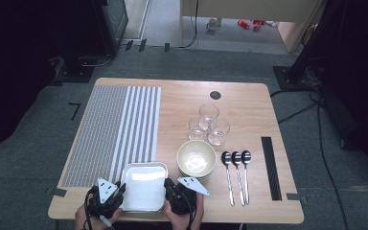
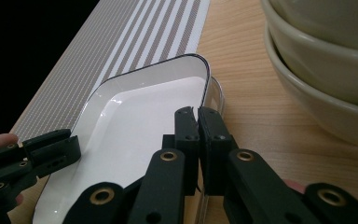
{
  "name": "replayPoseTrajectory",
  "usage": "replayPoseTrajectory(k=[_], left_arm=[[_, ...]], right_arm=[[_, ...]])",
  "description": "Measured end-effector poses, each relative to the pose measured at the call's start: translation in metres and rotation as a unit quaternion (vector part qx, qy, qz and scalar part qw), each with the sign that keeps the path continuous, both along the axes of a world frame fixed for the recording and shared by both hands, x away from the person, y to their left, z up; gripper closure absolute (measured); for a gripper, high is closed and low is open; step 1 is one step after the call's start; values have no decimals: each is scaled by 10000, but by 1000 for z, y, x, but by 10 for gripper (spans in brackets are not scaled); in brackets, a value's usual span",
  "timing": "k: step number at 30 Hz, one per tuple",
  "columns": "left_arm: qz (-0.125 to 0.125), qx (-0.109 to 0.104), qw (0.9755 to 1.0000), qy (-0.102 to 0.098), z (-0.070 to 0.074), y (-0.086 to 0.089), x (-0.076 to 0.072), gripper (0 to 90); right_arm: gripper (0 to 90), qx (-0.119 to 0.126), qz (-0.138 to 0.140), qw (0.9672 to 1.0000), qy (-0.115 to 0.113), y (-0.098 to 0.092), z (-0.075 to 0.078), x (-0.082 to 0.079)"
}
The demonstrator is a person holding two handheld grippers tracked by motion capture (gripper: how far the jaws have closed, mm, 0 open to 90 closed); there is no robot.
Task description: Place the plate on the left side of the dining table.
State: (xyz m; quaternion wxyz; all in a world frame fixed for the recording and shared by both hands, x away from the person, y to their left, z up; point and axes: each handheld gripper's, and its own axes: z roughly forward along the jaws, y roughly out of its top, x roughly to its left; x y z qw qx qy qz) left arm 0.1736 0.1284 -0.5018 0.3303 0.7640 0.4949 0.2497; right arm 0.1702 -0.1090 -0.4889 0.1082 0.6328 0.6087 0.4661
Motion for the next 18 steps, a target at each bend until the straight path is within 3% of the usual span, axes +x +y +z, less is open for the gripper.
replayPoseTrajectory(k=[8,18], left_arm=[[-23,-16,10000,-14,0,1,0,775],[-64,-2,10000,-5,1,2,0,710]], right_arm=[[867,-210,-185,9995,145,7,-5,2],[886,-432,-472,9979,-125,16,-2,-1]])
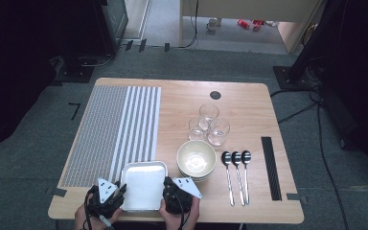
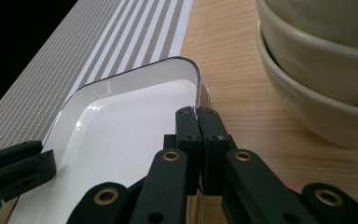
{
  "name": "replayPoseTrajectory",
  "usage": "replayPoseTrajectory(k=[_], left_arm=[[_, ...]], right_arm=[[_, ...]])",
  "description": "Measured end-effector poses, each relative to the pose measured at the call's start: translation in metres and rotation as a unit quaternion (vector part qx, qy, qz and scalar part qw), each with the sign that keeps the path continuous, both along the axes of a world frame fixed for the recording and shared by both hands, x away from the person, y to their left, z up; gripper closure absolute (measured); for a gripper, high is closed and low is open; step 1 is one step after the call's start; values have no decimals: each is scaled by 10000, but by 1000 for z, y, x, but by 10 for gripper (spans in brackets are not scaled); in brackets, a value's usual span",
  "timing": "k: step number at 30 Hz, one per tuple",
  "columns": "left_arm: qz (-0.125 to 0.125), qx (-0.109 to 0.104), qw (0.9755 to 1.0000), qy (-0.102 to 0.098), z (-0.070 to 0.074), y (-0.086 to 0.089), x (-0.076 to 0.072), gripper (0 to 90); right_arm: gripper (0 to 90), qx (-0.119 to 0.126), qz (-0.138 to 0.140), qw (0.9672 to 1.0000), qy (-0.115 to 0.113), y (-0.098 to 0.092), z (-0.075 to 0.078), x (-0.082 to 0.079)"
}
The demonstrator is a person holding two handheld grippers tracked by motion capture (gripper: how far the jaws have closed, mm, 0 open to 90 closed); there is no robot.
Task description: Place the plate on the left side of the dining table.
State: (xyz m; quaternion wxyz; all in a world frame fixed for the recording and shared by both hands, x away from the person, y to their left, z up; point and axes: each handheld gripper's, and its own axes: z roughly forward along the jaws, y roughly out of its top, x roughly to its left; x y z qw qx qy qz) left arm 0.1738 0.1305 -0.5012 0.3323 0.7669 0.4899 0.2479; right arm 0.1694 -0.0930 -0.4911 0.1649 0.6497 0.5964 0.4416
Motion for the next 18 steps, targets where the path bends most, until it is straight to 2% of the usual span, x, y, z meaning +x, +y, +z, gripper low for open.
replayPoseTrajectory(k=[3,10,18], left_arm=[[34,-123,9999,-86,4,3,-1,699],[101,-260,9995,-174,7,7,-1,679],[49,-480,9985,-259,14,6,-5,675]], right_arm=[[887,-40,-7,10000,-37,0,1,-1],[886,-205,-28,9996,-191,-2,6,-7],[900,-378,-120,9985,-390,-9,11,-16]])
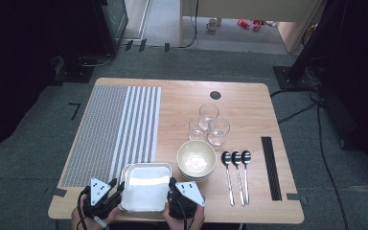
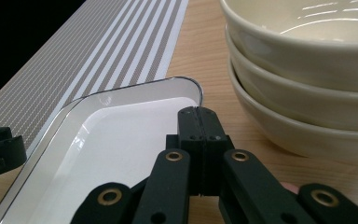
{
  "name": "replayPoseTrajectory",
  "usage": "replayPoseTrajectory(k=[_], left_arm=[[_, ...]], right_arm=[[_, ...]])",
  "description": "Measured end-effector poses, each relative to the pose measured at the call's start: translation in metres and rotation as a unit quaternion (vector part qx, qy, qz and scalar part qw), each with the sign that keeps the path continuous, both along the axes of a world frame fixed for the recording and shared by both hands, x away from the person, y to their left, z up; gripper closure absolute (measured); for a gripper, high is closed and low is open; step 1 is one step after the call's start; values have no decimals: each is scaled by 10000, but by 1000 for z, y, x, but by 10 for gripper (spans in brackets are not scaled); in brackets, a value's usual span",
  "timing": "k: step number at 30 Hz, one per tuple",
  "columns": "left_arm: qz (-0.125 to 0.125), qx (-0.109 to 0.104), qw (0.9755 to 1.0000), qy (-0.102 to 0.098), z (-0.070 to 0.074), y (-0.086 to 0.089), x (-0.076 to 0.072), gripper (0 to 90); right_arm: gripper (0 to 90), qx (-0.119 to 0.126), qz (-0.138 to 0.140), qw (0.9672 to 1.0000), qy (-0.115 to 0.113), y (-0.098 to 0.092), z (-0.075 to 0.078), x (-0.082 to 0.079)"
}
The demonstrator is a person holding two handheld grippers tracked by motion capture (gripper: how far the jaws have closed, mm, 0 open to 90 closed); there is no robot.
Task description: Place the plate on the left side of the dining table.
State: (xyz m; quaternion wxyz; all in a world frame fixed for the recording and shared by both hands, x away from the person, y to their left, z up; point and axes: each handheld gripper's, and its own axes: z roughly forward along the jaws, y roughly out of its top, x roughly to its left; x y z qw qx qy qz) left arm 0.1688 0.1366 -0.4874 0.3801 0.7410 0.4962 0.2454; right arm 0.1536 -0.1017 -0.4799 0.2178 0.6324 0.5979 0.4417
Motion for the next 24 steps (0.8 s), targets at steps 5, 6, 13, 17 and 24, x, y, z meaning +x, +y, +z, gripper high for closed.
replayPoseTrajectory(k=[5,6,13,17,24], left_arm=[[-77,-25,10000,22,1,-4,-2,682],[-94,-25,9999,33,1,-4,-2,684],[-202,65,9997,115,-3,-9,-2,687],[-210,116,9995,185,-6,-10,-1,687],[-291,145,9992,249,-10,-12,0,690]], right_arm=[[873,-141,43,9999,5,-1,-1,-3],[854,-119,47,9999,17,-1,-2,-2],[795,-329,116,9994,73,7,-8,-1],[806,-379,47,9989,272,9,-13,4],[859,-375,-27,9990,222,11,-12,2]])
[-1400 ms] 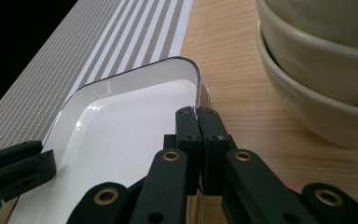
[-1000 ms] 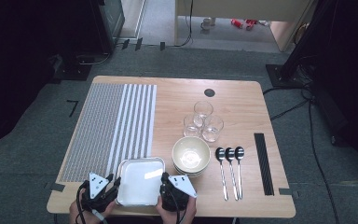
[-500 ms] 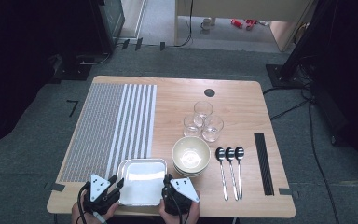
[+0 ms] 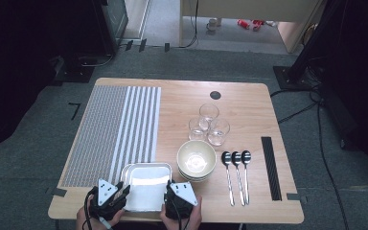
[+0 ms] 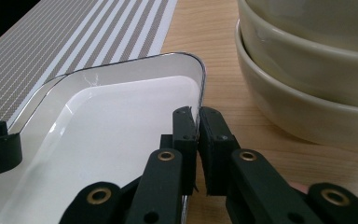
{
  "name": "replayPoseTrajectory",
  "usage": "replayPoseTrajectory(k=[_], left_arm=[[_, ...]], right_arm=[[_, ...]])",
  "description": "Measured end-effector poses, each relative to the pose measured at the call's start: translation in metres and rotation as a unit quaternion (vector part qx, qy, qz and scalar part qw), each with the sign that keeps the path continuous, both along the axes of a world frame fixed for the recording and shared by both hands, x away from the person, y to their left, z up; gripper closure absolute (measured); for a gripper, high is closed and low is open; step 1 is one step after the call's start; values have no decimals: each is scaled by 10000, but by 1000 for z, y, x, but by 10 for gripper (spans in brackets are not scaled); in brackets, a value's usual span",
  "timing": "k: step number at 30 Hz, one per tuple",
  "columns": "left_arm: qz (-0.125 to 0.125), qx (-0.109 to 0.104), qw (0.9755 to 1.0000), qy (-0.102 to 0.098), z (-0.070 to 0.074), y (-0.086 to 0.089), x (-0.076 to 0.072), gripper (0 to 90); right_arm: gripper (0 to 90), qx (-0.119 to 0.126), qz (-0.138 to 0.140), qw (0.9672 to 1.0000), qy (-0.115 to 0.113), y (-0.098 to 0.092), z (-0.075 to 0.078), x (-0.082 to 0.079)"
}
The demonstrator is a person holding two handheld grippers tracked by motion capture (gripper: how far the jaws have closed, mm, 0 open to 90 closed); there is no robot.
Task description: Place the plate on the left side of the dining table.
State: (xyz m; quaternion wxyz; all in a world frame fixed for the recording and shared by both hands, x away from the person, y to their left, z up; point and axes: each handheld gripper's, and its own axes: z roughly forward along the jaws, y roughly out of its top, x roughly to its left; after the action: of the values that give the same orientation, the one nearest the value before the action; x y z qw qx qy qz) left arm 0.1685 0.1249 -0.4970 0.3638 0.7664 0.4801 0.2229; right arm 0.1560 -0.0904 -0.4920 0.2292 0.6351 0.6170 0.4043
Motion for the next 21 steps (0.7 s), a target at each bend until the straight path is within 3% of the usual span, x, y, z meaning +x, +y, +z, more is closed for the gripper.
replayPoseTrajectory(k=[8,21], left_arm=[[-69,38,9999,154,-4,-4,0,690],[161,-540,9974,451,-8,0,6,704]], right_arm=[[864,-44,-92,9999,-111,-3,-1,-2],[836,21,-66,10000,-22,-3,-7,-4]])
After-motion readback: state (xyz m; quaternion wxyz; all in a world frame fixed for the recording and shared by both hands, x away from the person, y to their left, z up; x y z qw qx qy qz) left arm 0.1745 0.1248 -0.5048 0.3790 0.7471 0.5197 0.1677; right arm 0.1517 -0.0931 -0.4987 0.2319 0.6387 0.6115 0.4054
